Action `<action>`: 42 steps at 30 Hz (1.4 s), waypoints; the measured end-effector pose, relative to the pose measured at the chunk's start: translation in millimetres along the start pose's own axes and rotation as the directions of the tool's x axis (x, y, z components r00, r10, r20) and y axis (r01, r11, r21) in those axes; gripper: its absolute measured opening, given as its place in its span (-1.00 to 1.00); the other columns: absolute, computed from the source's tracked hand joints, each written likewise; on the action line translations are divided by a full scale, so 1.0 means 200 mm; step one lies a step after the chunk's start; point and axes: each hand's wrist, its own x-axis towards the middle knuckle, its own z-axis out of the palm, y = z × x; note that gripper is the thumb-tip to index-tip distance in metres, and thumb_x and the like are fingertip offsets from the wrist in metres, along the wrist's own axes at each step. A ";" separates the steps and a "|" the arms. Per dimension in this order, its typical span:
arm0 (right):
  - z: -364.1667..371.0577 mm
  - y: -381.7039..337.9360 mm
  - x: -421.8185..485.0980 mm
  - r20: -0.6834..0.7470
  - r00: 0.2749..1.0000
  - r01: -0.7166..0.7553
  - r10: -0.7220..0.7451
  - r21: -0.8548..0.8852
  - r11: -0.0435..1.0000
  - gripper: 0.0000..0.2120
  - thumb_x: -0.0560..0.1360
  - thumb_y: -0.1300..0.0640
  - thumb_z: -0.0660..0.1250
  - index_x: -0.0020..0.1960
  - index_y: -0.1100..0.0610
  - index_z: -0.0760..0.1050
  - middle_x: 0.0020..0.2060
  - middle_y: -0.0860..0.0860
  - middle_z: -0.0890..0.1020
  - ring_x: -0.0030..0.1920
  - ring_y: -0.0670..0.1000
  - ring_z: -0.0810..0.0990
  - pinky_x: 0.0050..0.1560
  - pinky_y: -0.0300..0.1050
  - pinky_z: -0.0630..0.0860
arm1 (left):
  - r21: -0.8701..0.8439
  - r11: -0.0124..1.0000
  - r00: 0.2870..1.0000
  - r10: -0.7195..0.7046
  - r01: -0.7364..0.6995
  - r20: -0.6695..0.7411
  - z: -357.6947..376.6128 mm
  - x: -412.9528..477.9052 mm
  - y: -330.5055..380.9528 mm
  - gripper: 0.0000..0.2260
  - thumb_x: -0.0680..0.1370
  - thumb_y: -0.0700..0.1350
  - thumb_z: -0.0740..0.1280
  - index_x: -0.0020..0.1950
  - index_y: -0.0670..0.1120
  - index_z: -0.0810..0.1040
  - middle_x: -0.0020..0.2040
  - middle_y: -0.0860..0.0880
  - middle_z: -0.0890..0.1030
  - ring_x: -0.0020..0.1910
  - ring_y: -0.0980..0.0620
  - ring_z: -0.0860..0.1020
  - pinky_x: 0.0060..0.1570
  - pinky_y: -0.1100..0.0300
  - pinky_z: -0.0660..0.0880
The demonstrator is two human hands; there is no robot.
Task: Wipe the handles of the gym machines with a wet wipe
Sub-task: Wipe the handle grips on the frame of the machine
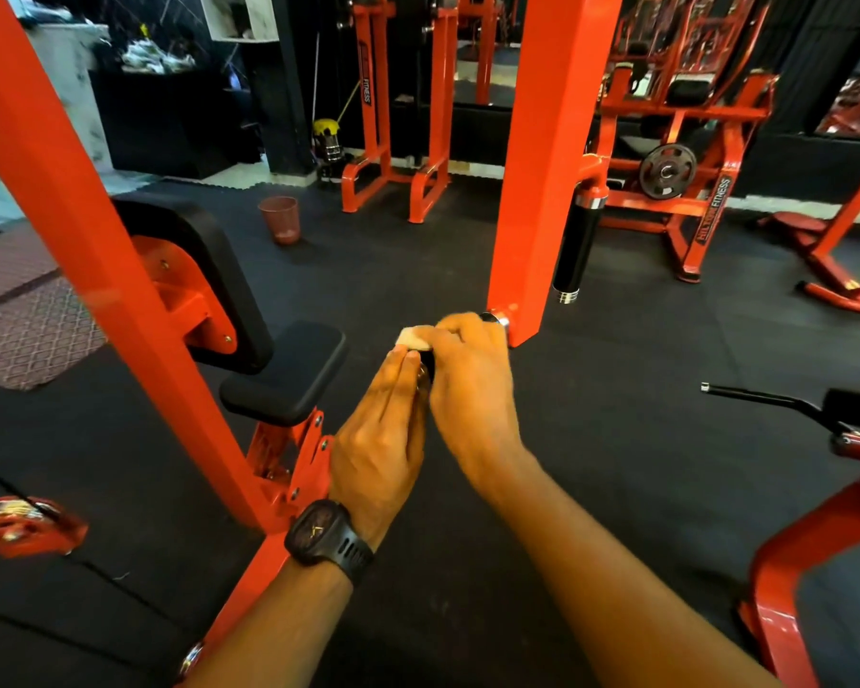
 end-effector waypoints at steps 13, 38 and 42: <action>0.01 0.00 -0.17 -0.098 0.979 -0.157 0.180 0.205 0.966 -0.77 0.60 0.28 0.24 0.20 0.15 0.57 0.08 0.10 0.51 0.02 -0.09 0.48 0.04 -0.27 0.44 | 0.034 0.998 0.998 -0.047 0.045 0.035 -0.02 -0.02 0.02 -0.64 0.67 -0.15 0.24 0.45 -0.22 0.45 0.43 -0.19 0.48 0.42 -0.06 0.46 0.35 0.12 0.46; -0.23 -0.02 -0.28 0.327 0.788 -0.544 0.521 0.766 0.343 -0.78 0.40 0.27 0.33 -0.09 0.08 0.71 -0.02 0.07 0.70 0.05 0.08 0.67 0.12 0.13 0.61 | -0.095 0.875 0.879 -0.468 0.475 0.090 -0.18 -0.08 0.37 -0.64 0.65 -0.13 0.28 0.47 -0.02 0.47 0.19 -0.08 0.67 0.12 -0.03 0.65 0.10 0.30 0.48; -0.36 0.02 -0.31 0.346 0.771 -0.534 0.535 0.810 0.245 -0.82 0.53 0.23 0.33 0.04 0.18 0.68 0.10 0.14 0.65 0.12 0.10 0.65 0.20 0.14 0.58 | -0.243 0.819 0.853 -0.516 0.520 0.083 -0.20 -0.07 0.56 -0.69 0.64 -0.06 0.31 0.39 -0.02 0.54 0.17 0.14 0.66 0.20 0.28 0.57 0.17 0.43 0.43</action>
